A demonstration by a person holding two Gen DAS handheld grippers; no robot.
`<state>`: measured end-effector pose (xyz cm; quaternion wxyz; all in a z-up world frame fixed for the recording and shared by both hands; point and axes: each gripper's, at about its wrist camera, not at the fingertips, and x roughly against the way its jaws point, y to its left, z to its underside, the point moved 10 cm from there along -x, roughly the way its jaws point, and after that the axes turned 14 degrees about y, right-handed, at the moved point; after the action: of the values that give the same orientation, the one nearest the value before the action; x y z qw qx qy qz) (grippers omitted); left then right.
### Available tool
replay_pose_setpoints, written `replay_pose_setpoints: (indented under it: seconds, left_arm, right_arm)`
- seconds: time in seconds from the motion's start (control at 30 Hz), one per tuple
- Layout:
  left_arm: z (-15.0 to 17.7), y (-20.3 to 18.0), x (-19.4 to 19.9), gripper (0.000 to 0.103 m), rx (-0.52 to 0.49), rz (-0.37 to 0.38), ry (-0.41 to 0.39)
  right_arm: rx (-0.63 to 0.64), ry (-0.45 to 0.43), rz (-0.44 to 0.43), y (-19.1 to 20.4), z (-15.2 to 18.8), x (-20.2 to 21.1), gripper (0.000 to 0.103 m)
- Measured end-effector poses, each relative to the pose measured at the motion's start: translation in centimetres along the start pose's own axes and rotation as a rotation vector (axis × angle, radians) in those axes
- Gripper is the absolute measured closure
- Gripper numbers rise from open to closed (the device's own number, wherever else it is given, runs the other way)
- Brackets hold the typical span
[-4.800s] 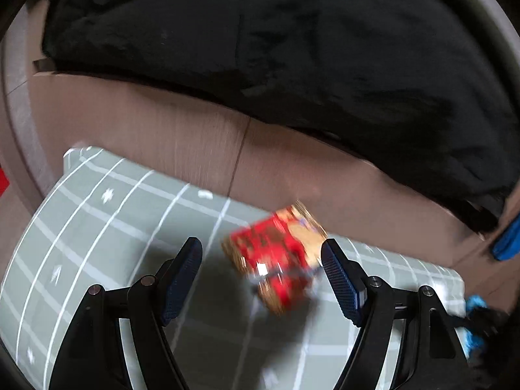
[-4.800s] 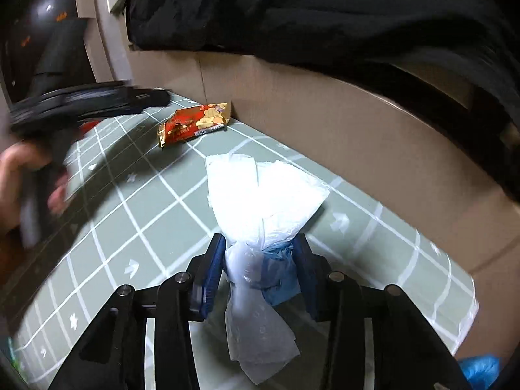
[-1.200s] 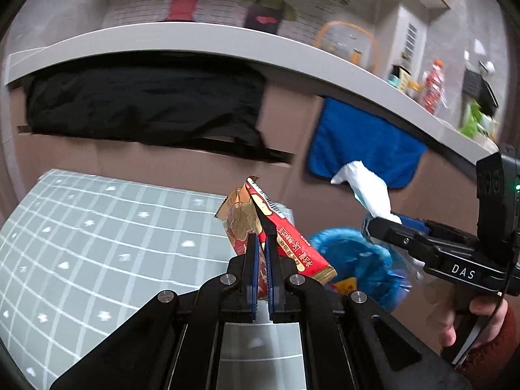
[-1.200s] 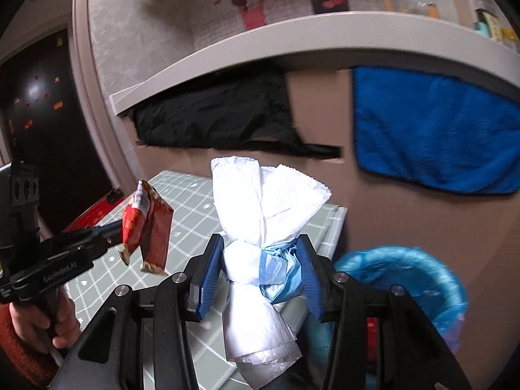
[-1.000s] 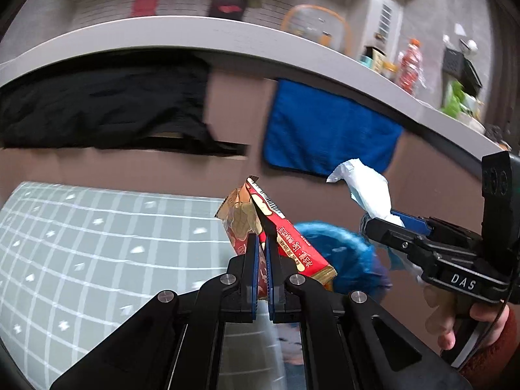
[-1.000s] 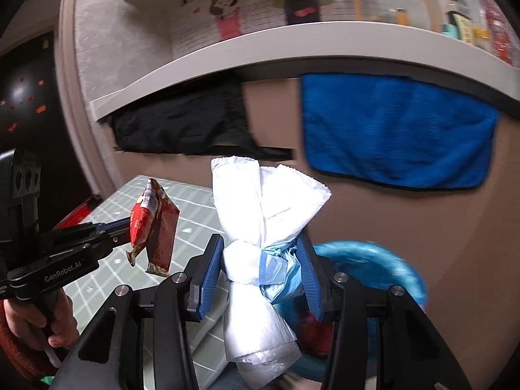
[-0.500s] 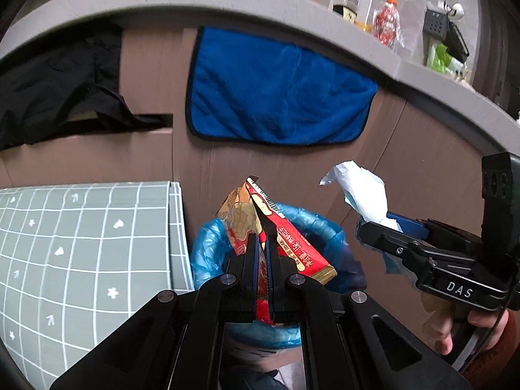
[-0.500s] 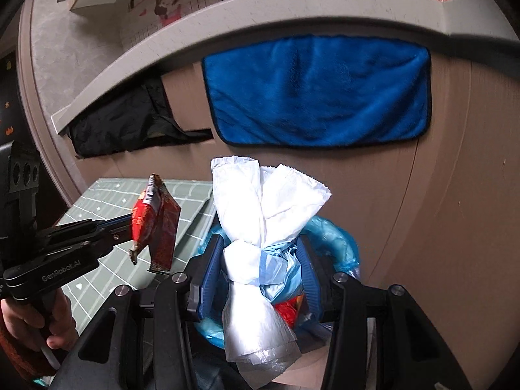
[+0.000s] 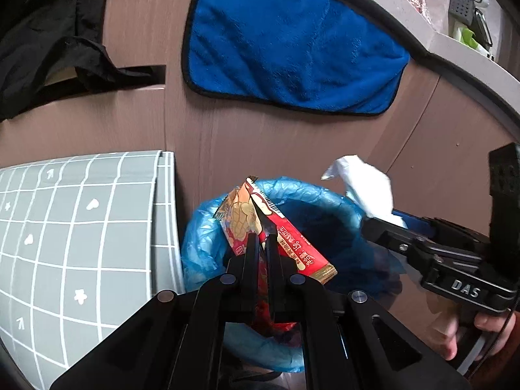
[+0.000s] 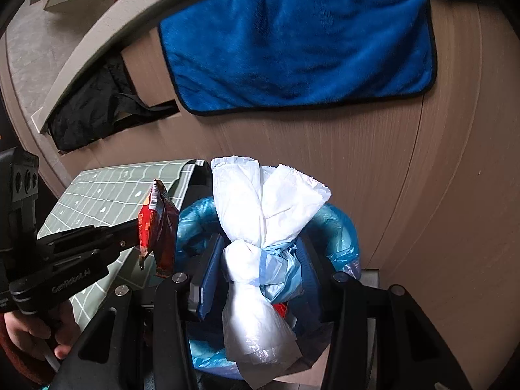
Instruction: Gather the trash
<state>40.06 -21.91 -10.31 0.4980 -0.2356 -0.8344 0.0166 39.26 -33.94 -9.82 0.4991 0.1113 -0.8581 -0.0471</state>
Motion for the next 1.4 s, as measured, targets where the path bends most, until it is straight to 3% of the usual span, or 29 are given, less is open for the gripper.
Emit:
replay_pose_setpoints:
  seconds: [0.13, 0.17, 0.2, 0.27, 0.33, 0.5, 0.67, 0.73, 0.87, 1.07, 1.2, 1.4]
  left_arm:
    - [0.1, -0.4, -0.9, 0.096, 0.002, 0.047, 0.009]
    - [0.2, -0.5, -1.3, 0.089, 0.001, 0.052, 0.031]
    - [0.2, -0.6, -1.6, 0.081, 0.002, 0.053, 0.043]
    - [0.1, -0.5, -1.8, 0.041, 0.013, 0.066, 0.046]
    - [-0.1, -0.3, -1.6, 0.039, 0.024, 0.078, 0.043]
    - [-0.4, 0.1, 0.0, 0.039, 0.040, 0.062, 0.013]
    - [1.3, 0.5, 3.7, 0.035, 0.020, -0.045, -0.049]
    - [2.9, 0.6, 5.5, 0.035, 0.012, -0.081, -0.068]
    - [7.1, 0.7, 9.7, 0.035, 0.053, -0.083, -0.122]
    - [13.7, 0.6, 14.0, 0.035, -0.012, -0.224, -0.125]
    - [18.0, 0.3, 16.6, 0.035, -0.056, -0.248, -0.142]
    - [21.7, 1.5, 20.2, 0.035, -0.024, -0.356, -0.173]
  right_arm:
    - [-0.015, 0.027, -0.009, -0.5, 0.0, -1.4, 0.060]
    - [-0.021, 0.029, -0.005, -0.6, 0.0, -1.6, 0.060]
    - [-0.025, 0.030, -0.005, -0.8, -0.1, -1.8, 0.059]
    - [-0.037, 0.038, -0.003, -1.0, -0.1, -2.1, 0.058]
    - [-0.041, 0.048, 0.003, -1.2, -0.1, -2.5, 0.054]
    - [-0.035, 0.048, 0.014, -1.0, 0.5, -2.0, 0.054]
    - [-0.060, 0.005, 0.023, -0.8, 1.6, 0.6, 0.054]
    - [-0.077, -0.032, 0.021, -0.2, 2.4, 2.6, 0.054]
    - [-0.050, -0.108, 0.033, 2.6, 5.1, 6.7, 0.054]
    - [0.000, -0.144, 0.040, 7.9, 11.1, 11.5, 0.054]
    - [0.007, -0.158, 0.048, 10.2, 14.9, 13.2, 0.054]
    - [-0.003, -0.184, 0.064, 12.8, 19.6, 14.3, 0.054]
